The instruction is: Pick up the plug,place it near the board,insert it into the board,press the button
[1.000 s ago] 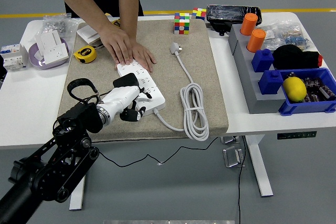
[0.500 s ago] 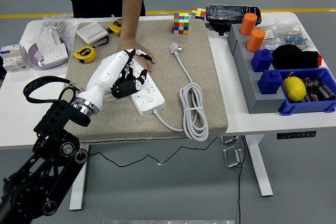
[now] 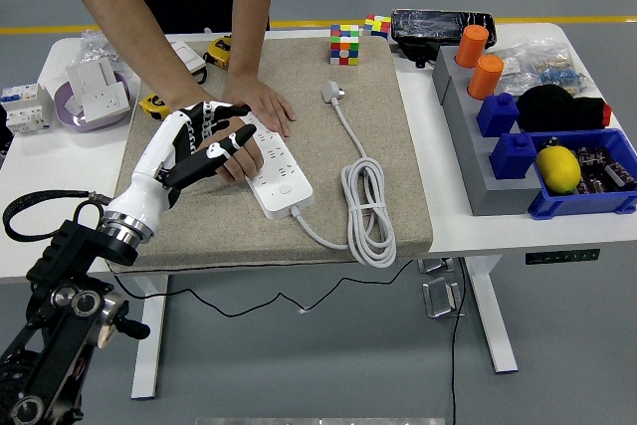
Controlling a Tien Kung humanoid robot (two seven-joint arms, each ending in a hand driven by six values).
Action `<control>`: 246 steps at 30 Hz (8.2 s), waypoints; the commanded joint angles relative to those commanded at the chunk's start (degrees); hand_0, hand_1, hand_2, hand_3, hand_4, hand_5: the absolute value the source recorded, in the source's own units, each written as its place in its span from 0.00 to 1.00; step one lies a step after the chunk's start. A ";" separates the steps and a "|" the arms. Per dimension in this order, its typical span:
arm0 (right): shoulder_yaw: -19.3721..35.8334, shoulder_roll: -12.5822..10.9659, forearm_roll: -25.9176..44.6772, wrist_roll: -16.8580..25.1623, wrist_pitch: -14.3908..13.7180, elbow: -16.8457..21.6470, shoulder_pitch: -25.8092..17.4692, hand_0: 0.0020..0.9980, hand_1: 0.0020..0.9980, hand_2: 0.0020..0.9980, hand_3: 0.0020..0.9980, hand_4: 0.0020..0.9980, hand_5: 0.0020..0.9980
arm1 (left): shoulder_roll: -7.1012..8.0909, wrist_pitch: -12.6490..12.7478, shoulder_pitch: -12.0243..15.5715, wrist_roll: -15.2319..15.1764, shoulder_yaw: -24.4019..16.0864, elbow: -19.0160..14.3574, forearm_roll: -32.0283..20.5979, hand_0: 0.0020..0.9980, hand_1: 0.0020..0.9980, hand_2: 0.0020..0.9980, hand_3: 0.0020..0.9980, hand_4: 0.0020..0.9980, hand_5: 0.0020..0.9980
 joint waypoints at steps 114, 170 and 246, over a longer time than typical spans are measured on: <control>-0.52 -0.29 0.28 0.05 -0.37 -0.04 0.62 0.84 0.83 0.80 0.83 1.00 1.00 | 4.39 -10.84 -11.85 2.20 12.23 20.92 50.97 0.18 0.03 0.15 0.92 0.62 0.00; -0.57 -0.35 0.33 0.09 -0.42 -0.01 0.95 0.83 0.82 0.80 0.83 1.00 1.00 | 3.52 -10.08 -13.82 1.82 14.07 25.15 50.97 0.18 0.03 0.15 0.90 0.63 0.00; -1.06 -0.32 0.58 -0.16 -1.12 0.25 1.14 0.83 0.82 0.80 0.83 1.00 1.00 | 1.56 1.87 -24.77 -0.59 4.89 37.84 45.57 1.00 1.00 1.00 0.99 1.00 0.47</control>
